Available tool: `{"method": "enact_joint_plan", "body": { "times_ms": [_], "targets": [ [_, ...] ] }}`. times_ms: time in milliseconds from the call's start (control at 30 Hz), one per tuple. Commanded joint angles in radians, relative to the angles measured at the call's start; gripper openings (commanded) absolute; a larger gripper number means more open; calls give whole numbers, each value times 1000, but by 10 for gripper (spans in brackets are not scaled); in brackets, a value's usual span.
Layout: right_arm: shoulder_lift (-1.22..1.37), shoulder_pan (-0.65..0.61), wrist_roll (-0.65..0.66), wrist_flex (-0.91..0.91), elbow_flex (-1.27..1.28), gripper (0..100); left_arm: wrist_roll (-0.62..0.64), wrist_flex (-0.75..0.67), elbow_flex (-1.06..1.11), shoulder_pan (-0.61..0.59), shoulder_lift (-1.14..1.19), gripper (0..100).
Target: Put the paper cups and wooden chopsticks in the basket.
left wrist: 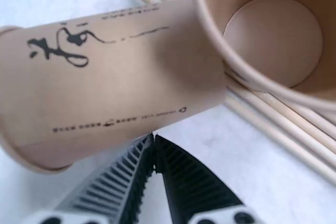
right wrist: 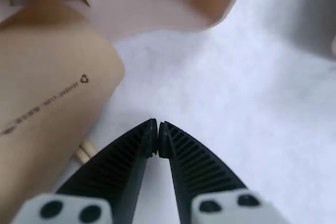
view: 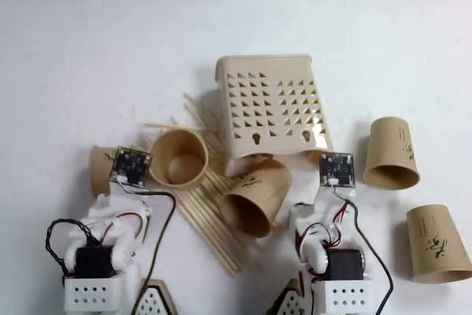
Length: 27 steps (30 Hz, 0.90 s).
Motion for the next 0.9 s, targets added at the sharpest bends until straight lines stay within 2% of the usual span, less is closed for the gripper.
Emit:
{"method": "enact_joint_plan", "body": {
  "times_ms": [0, 133, 233, 433, 500, 633, 867],
  "targets": [
    [-10, 1, -5, 5, -55, 22, 9, 5, -5, 10, 1, 25],
    [-10, 76, -5, -16, -206, 22, 9, 5, -5, 10, 1, 25],
    [-10, 81, 35, -76, -255, 21, 9, 5, -5, 10, 1, 25],
    [-5, 77, 451, -147, -344, 21, 9, 5, -5, 10, 1, 25],
    [-2, 76, 526, -147, -379, 26, 9, 5, -5, 10, 1, 25],
    [15, 44, 638, -131, -417, 122, 9, 5, -5, 10, 1, 25],
    [240, 41, 839, -194, -423, 262, 8, 5, -5, 8, 1, 25]
  ]
}}
